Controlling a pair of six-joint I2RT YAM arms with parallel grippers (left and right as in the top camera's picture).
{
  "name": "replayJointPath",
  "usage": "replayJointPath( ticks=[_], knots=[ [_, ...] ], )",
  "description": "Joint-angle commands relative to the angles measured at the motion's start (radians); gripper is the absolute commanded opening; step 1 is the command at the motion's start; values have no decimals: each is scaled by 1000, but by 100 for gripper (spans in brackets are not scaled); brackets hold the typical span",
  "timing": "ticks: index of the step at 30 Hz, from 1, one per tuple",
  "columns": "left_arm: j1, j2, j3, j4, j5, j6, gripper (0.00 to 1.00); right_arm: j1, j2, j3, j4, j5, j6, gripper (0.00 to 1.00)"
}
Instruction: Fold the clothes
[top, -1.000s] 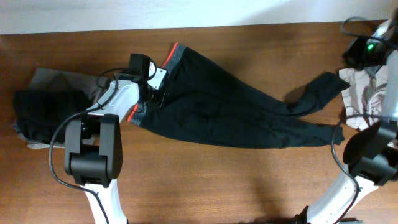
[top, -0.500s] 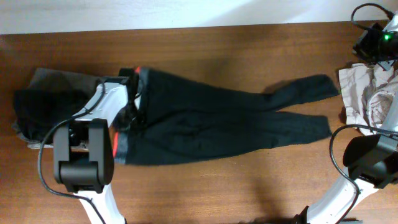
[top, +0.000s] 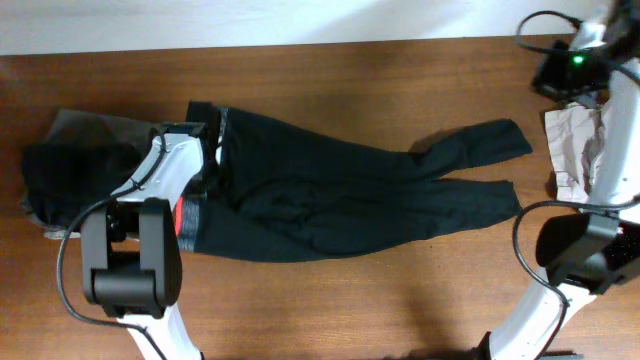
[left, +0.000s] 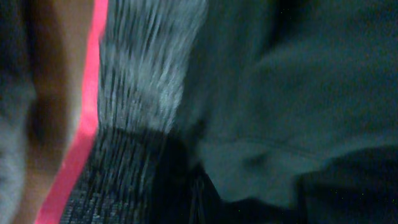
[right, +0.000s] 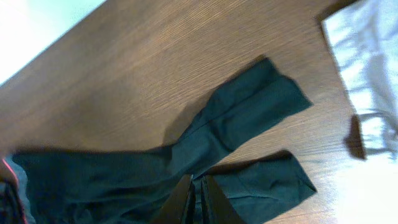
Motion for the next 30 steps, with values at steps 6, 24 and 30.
replayJointPath(
  ticks=[6,24,30],
  knots=[
    [5,-70,32,9,-23,93,3,48,129,-187,72,50,5,4],
    [16,-10,25,422,290,343,17,18,164,-560,544,59,28,4],
    [-4,81,25,563,290,360,16,19,164,-564,551,60,50,4]
  ],
)
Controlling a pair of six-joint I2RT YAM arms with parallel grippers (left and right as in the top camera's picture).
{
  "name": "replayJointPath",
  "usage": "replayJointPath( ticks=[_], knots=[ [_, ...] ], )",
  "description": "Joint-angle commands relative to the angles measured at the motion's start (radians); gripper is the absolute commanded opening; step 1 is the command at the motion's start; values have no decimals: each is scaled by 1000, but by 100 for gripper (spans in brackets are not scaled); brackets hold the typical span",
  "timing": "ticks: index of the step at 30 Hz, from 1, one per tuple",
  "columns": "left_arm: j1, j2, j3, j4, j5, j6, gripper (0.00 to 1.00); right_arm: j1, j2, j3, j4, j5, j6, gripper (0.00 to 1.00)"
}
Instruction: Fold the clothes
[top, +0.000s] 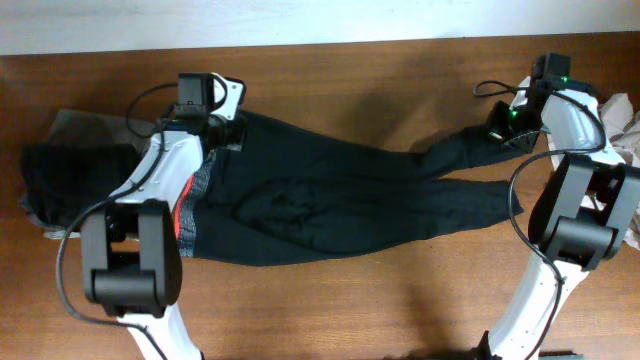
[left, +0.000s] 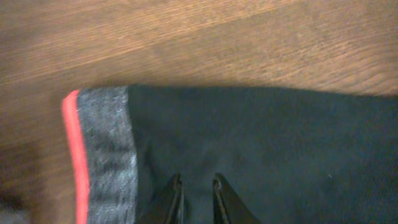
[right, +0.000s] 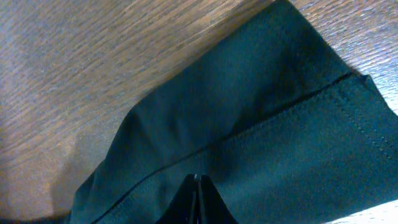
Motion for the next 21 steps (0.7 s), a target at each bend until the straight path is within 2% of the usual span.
replayJointPath(
  ticks=[1,6,8,13,21],
  knots=[
    [-2,85,1,16,24,43,13,6,2,-3,3,14,16,4],
    [-1,162,1,39,14,43,9,6,2,-3,-2,13,16,4],
    [0,179,1,44,-34,24,6,6,2,-7,-2,13,16,4],
    [29,190,1,-18,-282,-267,6,6,2,-39,16,45,17,4],
    [92,190,1,-89,-315,-353,2,0,56,-62,40,161,16,4]
  ],
)
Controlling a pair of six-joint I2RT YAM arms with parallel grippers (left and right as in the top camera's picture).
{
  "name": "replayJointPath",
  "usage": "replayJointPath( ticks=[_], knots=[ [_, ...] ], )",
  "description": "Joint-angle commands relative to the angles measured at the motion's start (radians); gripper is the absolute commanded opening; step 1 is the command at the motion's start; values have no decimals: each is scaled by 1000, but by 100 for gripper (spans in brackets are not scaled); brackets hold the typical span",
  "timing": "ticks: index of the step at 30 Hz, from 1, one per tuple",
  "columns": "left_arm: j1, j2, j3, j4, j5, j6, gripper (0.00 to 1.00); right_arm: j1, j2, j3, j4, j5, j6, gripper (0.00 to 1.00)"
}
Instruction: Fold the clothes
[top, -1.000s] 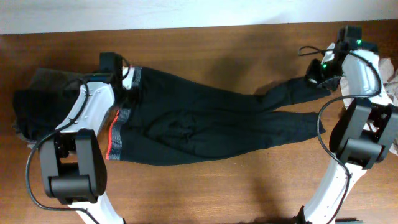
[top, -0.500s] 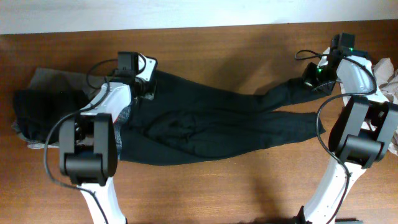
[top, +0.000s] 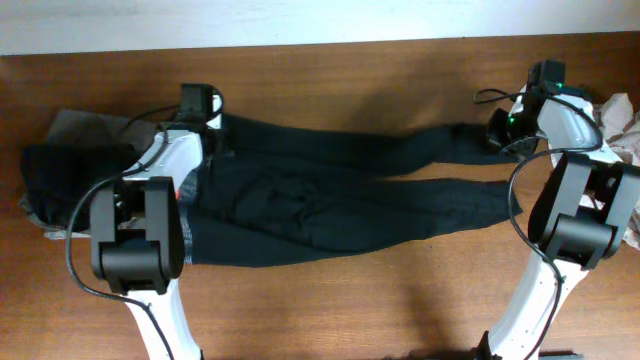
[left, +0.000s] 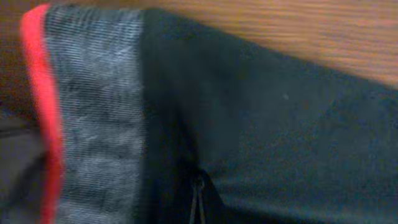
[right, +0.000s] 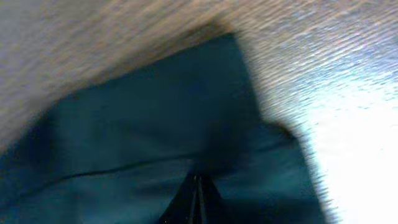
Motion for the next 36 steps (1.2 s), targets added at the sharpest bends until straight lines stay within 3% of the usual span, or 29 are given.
replayJointPath(
  ticks=[1,10,14,16,18,20,27,36],
  knots=[
    [42,52,-31,-49,-93,-82,2,-2,50,-11,0,78,9,4],
    [53,52,-29,-27,-93,-59,4,-54,51,31,-34,241,8,4],
    [53,52,-8,-25,-81,-37,11,-92,48,110,-60,226,8,4],
    [52,52,13,-26,-56,1,16,-103,45,166,-92,178,-23,9],
    [51,50,46,-47,-47,25,23,-108,42,233,-138,121,-69,26],
    [51,46,99,-95,-48,35,30,-108,39,305,-193,85,-76,36],
    [51,23,360,-338,-27,35,59,-106,39,537,-420,-79,-76,56],
    [51,-37,598,-696,4,64,59,-98,31,549,-674,-211,-221,52]
  ],
)
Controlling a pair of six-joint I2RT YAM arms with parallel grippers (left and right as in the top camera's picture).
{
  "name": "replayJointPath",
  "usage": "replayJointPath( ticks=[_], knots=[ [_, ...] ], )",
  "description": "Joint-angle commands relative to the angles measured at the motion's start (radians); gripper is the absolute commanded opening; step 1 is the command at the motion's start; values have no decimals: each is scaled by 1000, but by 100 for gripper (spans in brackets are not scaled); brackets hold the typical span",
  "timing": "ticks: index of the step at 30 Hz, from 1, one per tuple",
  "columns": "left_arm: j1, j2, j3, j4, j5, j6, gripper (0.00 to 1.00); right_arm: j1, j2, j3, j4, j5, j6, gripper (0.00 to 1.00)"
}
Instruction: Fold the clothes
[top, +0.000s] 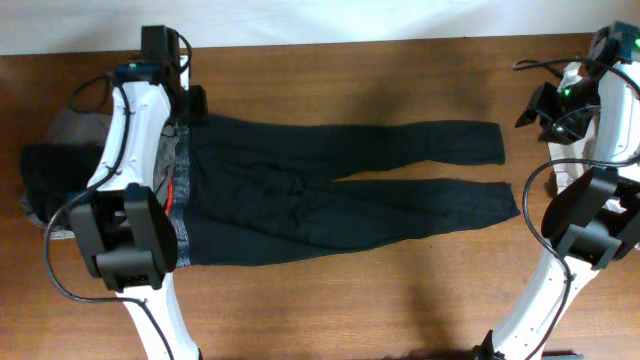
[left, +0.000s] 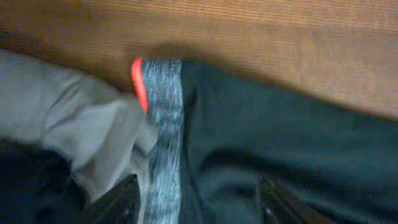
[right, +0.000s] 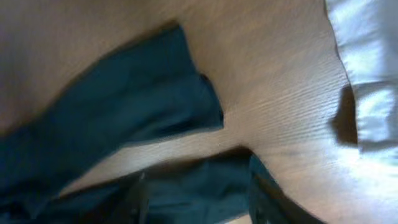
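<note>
Black leggings (top: 330, 190) lie spread flat on the wooden table, with both legs pointing right. Their grey waistband (top: 182, 190) with a red edge is at the left. My left gripper (top: 192, 103) hovers open just beyond the waistband's far corner. In the left wrist view the left gripper (left: 199, 202) has its fingers wide apart over the grey waistband (left: 163, 124). My right gripper (top: 540, 108) is open, to the right of the upper leg's cuff (top: 490, 143). The right wrist view shows both cuffs (right: 186, 106) below the right gripper (right: 202, 199), which holds nothing.
A pile of dark and grey clothes (top: 55, 170) lies at the left, touching the waistband. A pale cloth (right: 373, 74) lies at the right edge near the right arm. A white strip (top: 350, 20) borders the table's far edge.
Both grippers were shut on the leggings, left at the upper waist corner and right at the upper cuff. Now both are open and clear of the fabric. The upper leg lies straight.
The leggings lay rumpled with the legs slanting, the left gripper low on the waistband and the right one high and away. Then each gripper sat at an end of the upper edge. Then that edge was stretched. Now the leggings lie flat and released.
</note>
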Motion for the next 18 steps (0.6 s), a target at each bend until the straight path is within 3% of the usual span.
replayJointPath(
  ticks=[1,10,18],
  knots=[
    [4,-78,84,-105,10,54,58,12,-27,10,-42,-127,-133,52],
    [4,-336,159,-317,-45,56,59,45,-238,10,-77,-124,-162,58],
    [4,-419,140,-533,-41,40,60,171,-406,0,-184,104,50,59]
  ],
)
